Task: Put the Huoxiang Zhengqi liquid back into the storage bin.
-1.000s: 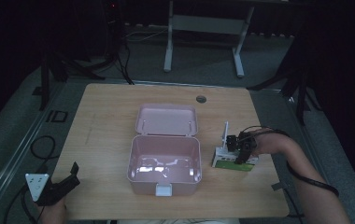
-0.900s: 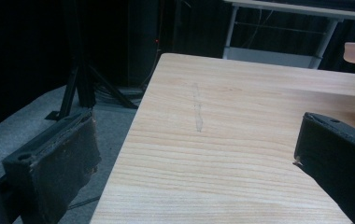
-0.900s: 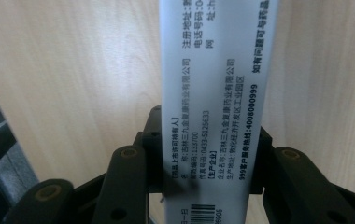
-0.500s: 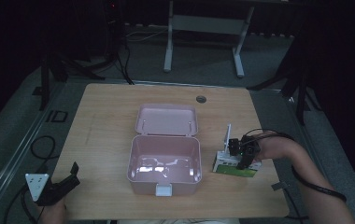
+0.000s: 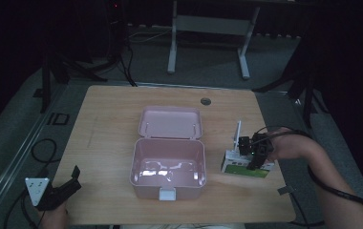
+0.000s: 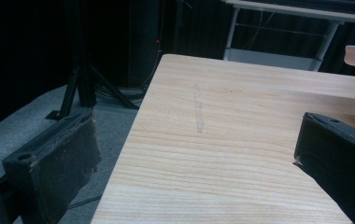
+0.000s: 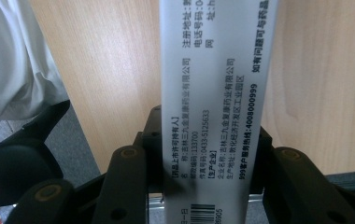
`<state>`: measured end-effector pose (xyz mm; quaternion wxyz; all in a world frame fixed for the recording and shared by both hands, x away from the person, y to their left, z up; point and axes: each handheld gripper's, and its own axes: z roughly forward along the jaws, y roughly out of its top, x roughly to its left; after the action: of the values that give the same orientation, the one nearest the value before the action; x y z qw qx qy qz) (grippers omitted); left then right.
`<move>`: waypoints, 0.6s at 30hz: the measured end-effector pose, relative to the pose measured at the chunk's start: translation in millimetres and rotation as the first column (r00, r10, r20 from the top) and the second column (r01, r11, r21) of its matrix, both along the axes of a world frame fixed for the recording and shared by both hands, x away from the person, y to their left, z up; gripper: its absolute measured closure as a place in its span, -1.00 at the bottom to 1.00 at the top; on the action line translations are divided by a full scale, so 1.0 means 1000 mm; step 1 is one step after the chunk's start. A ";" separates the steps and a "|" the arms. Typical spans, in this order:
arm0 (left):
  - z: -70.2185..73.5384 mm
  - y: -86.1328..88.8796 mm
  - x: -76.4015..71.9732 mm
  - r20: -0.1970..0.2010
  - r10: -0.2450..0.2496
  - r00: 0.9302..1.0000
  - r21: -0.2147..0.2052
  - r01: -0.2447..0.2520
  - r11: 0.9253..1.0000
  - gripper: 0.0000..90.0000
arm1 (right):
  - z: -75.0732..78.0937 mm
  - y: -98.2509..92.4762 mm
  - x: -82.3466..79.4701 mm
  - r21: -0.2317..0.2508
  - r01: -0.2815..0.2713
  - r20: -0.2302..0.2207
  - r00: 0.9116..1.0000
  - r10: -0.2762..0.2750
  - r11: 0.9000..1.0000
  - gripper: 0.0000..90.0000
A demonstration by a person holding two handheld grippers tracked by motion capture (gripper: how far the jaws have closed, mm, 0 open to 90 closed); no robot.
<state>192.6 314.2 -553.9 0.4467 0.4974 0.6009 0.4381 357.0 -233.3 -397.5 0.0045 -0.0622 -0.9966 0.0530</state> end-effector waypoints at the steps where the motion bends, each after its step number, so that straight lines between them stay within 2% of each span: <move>1: 0.000 0.000 0.000 0.000 0.000 1.000 -0.001 0.000 1.000 -1.00 | 0.003 0.001 0.000 0.004 0.001 0.002 1.000 -0.001 1.000 0.40; 5: 0.000 0.000 0.000 -0.001 -0.001 1.000 -0.001 0.001 1.000 -1.00 | 0.013 0.004 -0.001 0.012 -0.001 0.002 1.000 0.001 1.000 0.40; 9: 0.000 0.000 0.000 0.000 0.000 1.000 -0.002 0.000 1.000 -1.00 | 0.026 0.011 -0.003 0.002 -0.017 0.029 0.999 0.017 1.000 0.40; 12: 0.000 0.000 0.000 0.000 0.000 1.000 -0.002 0.000 1.000 -1.00 | 0.029 0.014 -0.003 -0.002 -0.021 0.050 0.999 0.021 1.000 0.40; 18: 0.000 0.000 0.000 0.000 -0.001 1.000 -0.002 0.001 1.000 -1.00 | 0.043 0.023 -0.003 0.016 -0.025 0.058 0.998 0.024 1.000 0.39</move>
<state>192.7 314.4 -554.0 0.4477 0.4969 0.6012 0.4373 354.1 -210.1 -354.8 -0.0242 -0.0515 -0.9975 0.0430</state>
